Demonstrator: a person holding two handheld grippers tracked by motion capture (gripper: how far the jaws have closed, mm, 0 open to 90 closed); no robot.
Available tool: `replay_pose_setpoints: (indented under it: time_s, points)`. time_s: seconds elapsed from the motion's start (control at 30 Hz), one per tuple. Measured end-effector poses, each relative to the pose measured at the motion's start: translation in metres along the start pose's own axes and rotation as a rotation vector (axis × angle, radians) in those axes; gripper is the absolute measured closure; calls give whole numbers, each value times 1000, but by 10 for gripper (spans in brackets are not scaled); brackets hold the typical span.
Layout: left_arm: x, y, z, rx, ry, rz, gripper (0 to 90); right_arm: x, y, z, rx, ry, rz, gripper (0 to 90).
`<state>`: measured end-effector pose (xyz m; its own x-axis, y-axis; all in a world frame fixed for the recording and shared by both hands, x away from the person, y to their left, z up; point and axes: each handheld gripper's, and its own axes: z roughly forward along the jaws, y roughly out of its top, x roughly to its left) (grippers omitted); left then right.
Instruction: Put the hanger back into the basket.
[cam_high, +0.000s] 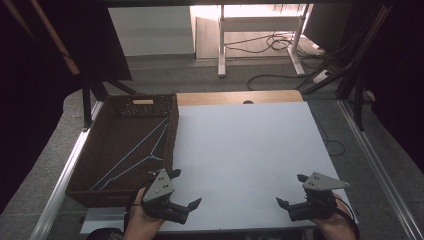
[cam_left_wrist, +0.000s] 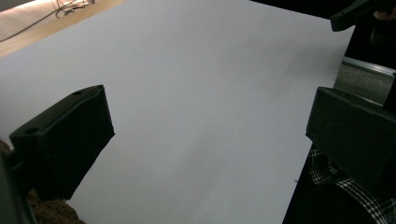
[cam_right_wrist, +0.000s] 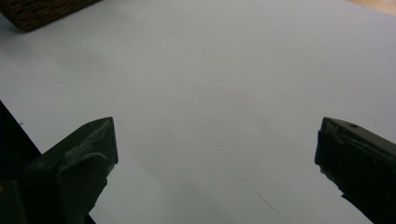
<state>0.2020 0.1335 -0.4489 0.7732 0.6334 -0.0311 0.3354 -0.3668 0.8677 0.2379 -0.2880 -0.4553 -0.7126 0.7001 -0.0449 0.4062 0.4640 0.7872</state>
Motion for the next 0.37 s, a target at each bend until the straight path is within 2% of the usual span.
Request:
replay_pose_setpoints:
  time_s: [0.13,0.23,0.37]
  points:
    - [2,-5,5,15,-3,-8,10,-1,-1,2,16,-5,5,0]
    - [1,-7,6,20,8,12,14,-1,-2,4,37,-11,6,0]
    - [1,-7,7,21,7,12,14,-2,-3,5,46,-15,4,0]
